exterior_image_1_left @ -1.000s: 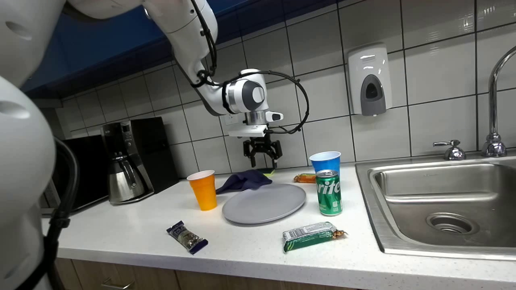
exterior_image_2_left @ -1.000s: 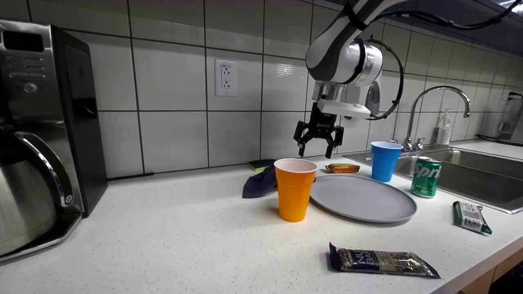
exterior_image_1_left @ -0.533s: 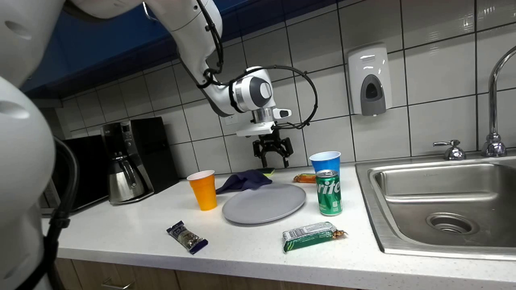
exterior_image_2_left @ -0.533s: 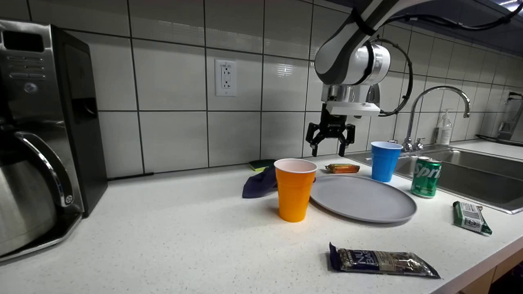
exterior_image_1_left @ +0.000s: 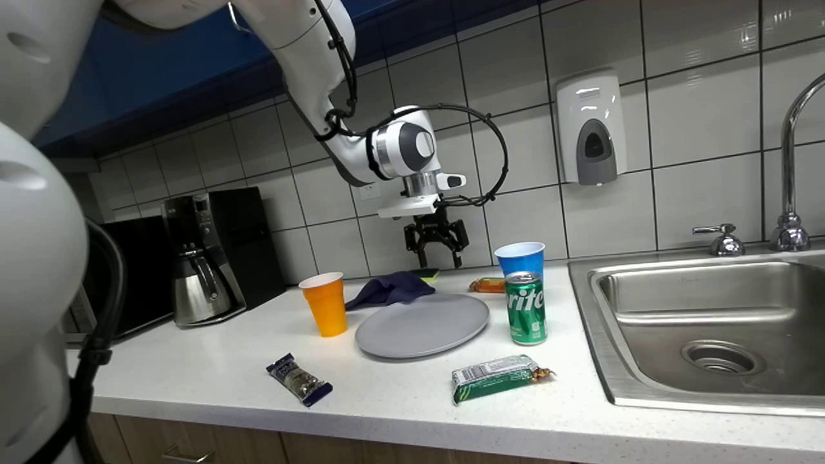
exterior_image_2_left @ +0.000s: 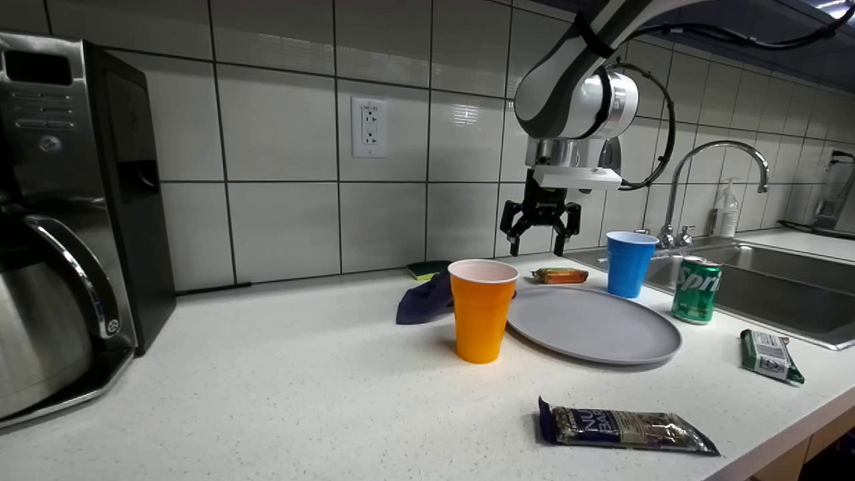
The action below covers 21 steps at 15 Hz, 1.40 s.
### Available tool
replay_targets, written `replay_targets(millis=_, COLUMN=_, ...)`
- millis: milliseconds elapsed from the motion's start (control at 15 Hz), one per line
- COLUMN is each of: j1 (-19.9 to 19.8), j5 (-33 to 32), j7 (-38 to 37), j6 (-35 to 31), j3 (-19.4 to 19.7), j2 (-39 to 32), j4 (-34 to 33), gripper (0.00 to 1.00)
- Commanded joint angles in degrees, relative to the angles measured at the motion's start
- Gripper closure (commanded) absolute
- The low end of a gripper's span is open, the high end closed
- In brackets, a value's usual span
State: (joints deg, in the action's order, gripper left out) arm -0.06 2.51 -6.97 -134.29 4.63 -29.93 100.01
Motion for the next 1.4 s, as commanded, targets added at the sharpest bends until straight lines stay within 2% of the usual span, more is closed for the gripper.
replay_targets(millis=0, j1=1.2, j5=-1.8, j7=-6.4, j6=1.1, j3=1.4, j2=-0.3, j4=-0.2, gripper=0.00)
replay_targets(millis=533, j1=5.3, j5=-1.9, j7=-32.3, j6=1.6, j3=6.8, j2=-1.3, j4=-0.7, gripper=0.00)
replay_targets(millis=1000, j1=4.6, j5=-1.4, j7=-51.1, j6=5.1, j3=8.2, j2=-4.5, j4=-4.9, gripper=0.00)
replay_targets(millis=1333, j1=3.7, j5=-1.3, j7=-60.1, j6=7.0, j3=8.4, j2=-7.1, j4=-9.0, gripper=0.00)
